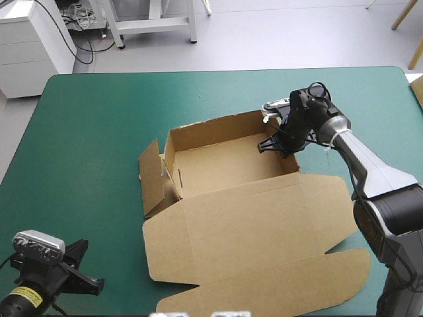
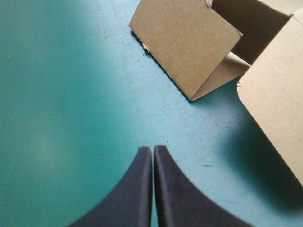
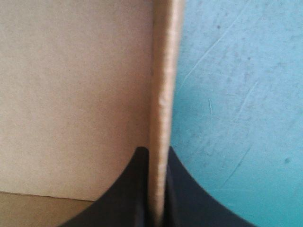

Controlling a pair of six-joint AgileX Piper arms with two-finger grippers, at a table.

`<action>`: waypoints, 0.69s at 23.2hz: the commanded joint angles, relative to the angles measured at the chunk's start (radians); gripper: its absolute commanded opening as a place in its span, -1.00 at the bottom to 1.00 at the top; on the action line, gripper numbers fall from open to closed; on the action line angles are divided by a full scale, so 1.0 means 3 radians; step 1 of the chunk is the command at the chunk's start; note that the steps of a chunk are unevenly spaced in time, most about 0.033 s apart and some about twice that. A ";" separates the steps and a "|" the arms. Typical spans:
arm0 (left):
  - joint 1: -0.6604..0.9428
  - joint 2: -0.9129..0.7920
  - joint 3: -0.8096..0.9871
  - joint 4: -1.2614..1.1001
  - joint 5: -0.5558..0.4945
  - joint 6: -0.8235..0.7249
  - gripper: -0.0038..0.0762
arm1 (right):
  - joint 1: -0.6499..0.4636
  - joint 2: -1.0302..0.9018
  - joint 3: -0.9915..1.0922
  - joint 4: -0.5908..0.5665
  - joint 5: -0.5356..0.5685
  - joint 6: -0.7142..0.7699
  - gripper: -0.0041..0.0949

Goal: Fold the box

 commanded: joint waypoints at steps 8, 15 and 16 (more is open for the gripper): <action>0.0005 0.0046 -0.0075 -0.0043 -0.0236 -0.0018 -0.92 | -0.0002 -0.1340 -0.0221 -0.0260 -0.0025 0.0067 -0.96; 0.0005 0.0046 -0.0075 -0.0043 -0.0236 -0.0018 -0.81 | -0.0002 -0.1756 -0.0210 -0.0495 -0.0025 0.0165 -0.96; 0.0005 0.0046 -0.0075 -0.0043 -0.0236 0.0009 -0.73 | -0.0002 -0.1771 -0.0210 -0.0495 -0.0025 0.0165 -0.96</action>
